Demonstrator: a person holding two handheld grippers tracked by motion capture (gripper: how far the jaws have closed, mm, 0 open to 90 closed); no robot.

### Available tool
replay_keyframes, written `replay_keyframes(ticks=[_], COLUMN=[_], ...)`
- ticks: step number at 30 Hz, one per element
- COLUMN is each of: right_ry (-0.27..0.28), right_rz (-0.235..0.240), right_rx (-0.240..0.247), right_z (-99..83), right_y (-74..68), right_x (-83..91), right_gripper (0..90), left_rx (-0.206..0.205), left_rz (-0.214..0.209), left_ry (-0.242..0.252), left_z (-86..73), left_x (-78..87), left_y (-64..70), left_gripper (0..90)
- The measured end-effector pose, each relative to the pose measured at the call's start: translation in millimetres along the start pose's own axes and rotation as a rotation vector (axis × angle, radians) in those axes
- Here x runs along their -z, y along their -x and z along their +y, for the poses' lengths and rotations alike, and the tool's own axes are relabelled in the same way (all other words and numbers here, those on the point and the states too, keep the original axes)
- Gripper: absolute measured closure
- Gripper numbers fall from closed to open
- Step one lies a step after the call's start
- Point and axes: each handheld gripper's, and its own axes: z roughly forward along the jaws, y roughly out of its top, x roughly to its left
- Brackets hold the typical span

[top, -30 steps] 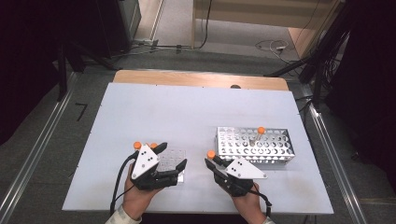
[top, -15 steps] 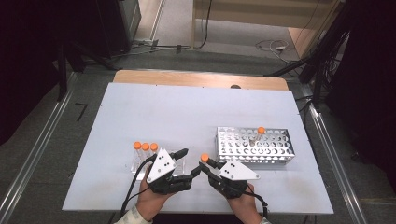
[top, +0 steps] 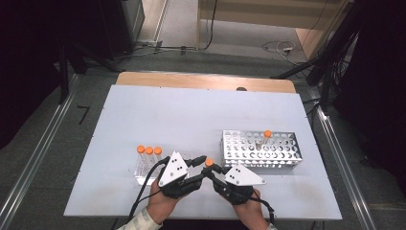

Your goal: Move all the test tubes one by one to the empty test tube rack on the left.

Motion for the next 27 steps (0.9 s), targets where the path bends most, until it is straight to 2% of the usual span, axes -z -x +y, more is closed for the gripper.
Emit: replay_keyframes(ticks=[12,15,17,24,27], right_ry=[0.004,0.003,0.001,0.0,0.004], right_rz=[0.007,0.009,0.011,0.012,0.011], right_rx=[0.003,-0.001,-0.003,-0.005,-0.007], right_z=[0.6,0.4,0.4,0.3,0.4], right_y=[-0.3,-0.5,-0.7,-0.6,-0.3], right_x=[1.1,0.9,0.7,0.7,1.2], right_gripper=[72.0,72.0,72.0,72.0,68.9], left_rx=[-0.006,-0.009,-0.003,-0.009,0.0], left_rz=[-0.006,-0.003,0.0,0.01,0.001], left_ry=[-0.003,-0.019,-0.014,-0.016,-0.016], left_z=[1.6,0.9,0.8,0.9,1.9], left_x=[-5.2,-6.1,-6.2,-6.0,-5.2], left_y=[2.1,1.7,1.4,1.8,1.2], left_gripper=[65.3,65.4,68.4,70.0,70.3])
